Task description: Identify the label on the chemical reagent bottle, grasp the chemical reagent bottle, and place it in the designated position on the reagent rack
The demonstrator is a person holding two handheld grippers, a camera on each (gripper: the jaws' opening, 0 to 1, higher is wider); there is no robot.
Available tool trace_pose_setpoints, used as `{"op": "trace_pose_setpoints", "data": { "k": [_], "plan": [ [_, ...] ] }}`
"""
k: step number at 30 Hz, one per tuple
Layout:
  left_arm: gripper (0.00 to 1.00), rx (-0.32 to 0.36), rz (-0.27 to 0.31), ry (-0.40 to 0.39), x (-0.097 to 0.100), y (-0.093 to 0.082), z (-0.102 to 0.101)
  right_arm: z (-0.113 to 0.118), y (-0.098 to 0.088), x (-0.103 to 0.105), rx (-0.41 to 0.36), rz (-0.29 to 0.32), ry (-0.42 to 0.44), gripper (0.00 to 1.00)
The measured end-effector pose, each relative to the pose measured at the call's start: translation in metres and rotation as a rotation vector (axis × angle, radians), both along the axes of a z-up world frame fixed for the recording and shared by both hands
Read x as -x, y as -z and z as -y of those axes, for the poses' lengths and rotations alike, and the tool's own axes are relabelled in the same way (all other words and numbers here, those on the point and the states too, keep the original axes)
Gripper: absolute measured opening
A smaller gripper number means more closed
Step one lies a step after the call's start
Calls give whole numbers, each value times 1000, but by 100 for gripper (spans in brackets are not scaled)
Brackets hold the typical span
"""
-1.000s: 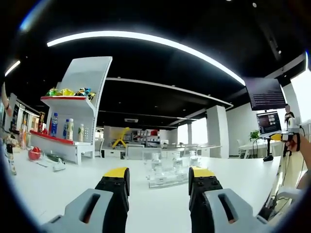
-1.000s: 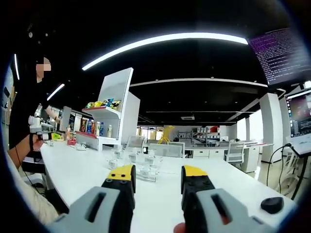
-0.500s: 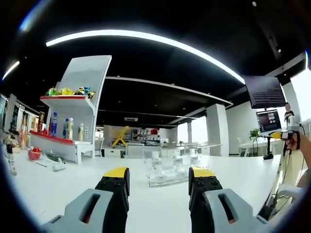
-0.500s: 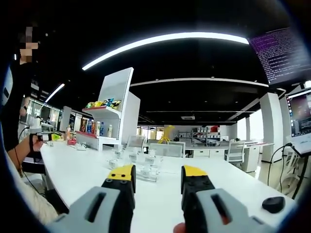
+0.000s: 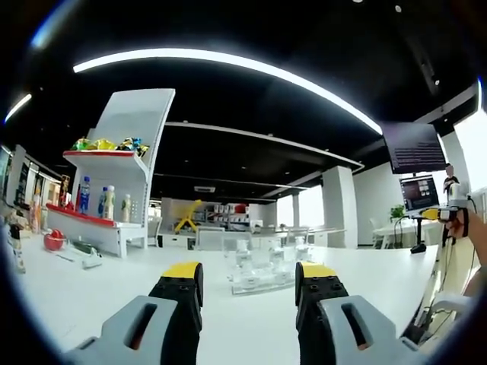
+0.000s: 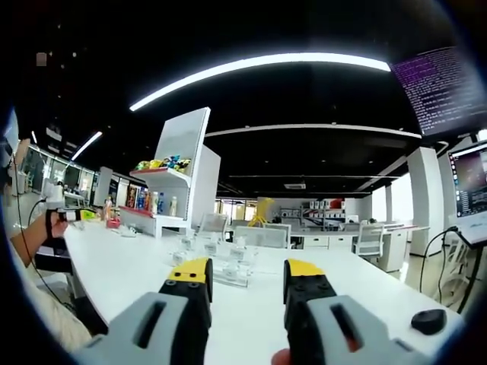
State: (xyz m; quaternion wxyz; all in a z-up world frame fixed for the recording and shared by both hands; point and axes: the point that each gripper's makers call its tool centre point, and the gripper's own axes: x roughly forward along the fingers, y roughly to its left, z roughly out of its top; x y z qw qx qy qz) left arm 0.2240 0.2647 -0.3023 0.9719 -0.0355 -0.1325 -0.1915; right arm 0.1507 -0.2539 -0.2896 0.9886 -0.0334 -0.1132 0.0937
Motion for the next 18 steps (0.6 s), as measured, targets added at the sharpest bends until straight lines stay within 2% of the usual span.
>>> {"op": "trace_pose_setpoints", "data": {
  "k": [13,18],
  "plan": [
    [49,-7,12,6,2,-4,3,-2,1,2,0,0,-1,37],
    [49,-9,12,-7,7,-4,-2,-4,-2,7,-1,11,-6,37]
  ]
}}
